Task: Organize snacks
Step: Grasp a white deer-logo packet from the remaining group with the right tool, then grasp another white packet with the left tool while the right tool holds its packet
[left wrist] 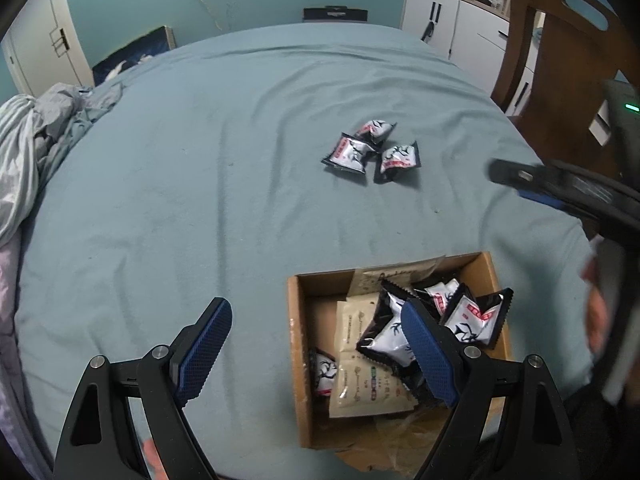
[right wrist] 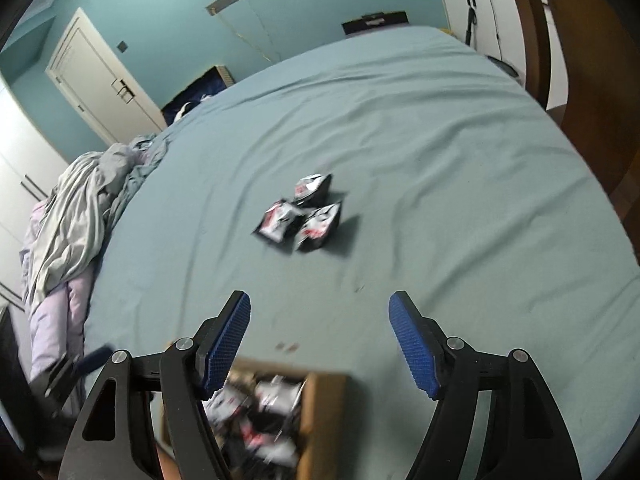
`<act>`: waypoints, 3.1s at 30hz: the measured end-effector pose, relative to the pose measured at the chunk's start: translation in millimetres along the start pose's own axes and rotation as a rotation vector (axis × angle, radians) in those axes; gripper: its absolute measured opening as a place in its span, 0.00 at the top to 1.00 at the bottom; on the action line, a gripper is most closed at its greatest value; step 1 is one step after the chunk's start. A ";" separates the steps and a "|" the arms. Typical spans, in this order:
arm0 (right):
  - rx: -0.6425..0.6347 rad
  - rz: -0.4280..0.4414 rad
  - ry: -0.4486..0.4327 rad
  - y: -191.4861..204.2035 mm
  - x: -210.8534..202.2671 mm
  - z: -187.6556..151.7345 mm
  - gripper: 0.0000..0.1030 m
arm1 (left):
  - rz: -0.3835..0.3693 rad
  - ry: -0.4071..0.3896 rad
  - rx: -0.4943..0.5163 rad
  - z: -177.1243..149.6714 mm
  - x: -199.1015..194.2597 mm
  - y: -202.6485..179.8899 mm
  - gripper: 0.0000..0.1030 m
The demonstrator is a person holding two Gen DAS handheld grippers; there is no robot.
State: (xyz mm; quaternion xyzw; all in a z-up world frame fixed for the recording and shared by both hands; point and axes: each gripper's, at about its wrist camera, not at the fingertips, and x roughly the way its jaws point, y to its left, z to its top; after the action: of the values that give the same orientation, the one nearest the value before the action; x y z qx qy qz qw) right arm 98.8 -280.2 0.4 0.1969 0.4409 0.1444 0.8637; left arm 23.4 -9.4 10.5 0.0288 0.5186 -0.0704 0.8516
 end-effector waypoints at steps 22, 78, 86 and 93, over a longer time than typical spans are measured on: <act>-0.072 0.052 0.130 4.9 134.8 69.4 0.31 | -0.018 0.094 0.030 6.3 26.5 -7.1 0.15; 0.014 0.112 0.018 4.1 -40.8 -53.4 0.64 | 0.026 0.180 0.041 127.3 133.4 -28.6 0.74; -0.032 0.092 0.001 19.4 -50.8 -59.0 0.64 | -0.013 0.106 0.071 41.0 32.3 -6.2 0.74; -0.094 0.069 -0.039 33.5 -64.8 -71.8 0.64 | -0.159 0.034 0.083 -6.6 -15.7 -17.7 0.73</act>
State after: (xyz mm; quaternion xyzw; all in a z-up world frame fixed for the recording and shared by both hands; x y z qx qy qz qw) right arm 0.5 -262.8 23.3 0.1738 0.4097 0.1908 0.8750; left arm 7.8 -24.6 21.8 0.0241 0.5303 -0.1589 0.8324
